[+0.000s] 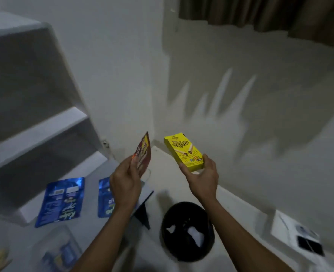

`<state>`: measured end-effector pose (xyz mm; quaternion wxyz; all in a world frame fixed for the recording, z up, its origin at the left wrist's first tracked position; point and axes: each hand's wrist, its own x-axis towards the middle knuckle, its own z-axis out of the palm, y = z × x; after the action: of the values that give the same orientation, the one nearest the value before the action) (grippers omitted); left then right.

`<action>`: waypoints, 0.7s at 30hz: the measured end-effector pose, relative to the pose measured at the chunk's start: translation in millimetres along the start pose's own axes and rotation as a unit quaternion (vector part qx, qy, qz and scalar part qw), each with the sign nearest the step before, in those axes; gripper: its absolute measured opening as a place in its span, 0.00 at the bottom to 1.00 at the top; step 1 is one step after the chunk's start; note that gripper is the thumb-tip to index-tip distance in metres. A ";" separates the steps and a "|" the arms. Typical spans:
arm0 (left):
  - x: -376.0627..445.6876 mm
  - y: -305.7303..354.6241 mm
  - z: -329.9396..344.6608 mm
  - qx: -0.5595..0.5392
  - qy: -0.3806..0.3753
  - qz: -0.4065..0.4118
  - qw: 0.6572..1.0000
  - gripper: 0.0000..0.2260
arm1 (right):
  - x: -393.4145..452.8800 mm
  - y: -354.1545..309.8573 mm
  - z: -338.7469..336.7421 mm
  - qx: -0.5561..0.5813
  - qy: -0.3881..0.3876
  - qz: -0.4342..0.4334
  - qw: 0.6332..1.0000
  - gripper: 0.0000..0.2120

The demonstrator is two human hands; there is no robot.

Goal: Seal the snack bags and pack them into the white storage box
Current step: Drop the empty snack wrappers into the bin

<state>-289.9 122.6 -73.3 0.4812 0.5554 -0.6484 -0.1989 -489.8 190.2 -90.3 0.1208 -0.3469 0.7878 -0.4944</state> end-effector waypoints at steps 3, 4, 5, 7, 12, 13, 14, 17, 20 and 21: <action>-30.4 6.2 40.5 -0.009 -0.040 -0.040 0.998 0.18 | -10.8 45.1 -25.7 -0.037 0.003 0.046 0.998 0.30; -40.4 6.6 51.9 -0.004 -0.058 -0.048 0.997 0.19 | -16.0 58.6 -31.8 -0.050 0.000 0.063 0.997 0.31; -49.9 6.2 61.9 0.006 -0.078 -0.055 0.995 0.19 | -22.1 71.1 -36.5 -0.067 -0.007 0.083 0.994 0.32; -69.2 -3.2 78.9 0.023 -0.119 -0.074 0.990 0.21 | -37.0 94.1 -43.1 -0.094 -0.023 0.131 0.987 0.34; -109.5 -39.1 113.4 0.036 -0.197 -0.123 0.972 0.20 | -76.7 150.2 -39.3 -0.136 -0.047 0.219 0.965 0.28; -113.9 -45.1 119.1 0.044 -0.210 -0.139 0.967 0.18 | -80.8 157.0 -36.6 -0.143 -0.052 0.237 0.959 0.28; -117.8 -51.3 125.4 0.056 -0.228 -0.154 0.960 0.17 | -82.6 161.3 -33.3 -0.148 -0.057 0.255 0.954 0.29; -127.7 -69.1 141.7 0.076 -0.263 -0.178 0.945 0.16 | -80.9 173.6 -20.0 -0.147 -0.064 0.284 0.945 0.34; -134.8 -87.1 159.5 0.059 -0.263 -0.199 0.942 0.16 | -75.2 186.7 -2.9 -0.147 -0.065 0.309 0.937 0.40; -137.3 -92.8 165.5 0.055 -0.262 -0.206 0.941 0.16 | -73.8 191.8 2.4 -0.152 -0.069 0.316 0.934 0.41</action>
<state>-391.7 173.8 -277.9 0.2114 0.6306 -0.6329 -0.3963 -516.5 289.6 -268.1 0.2704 -0.1275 0.9122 -0.2803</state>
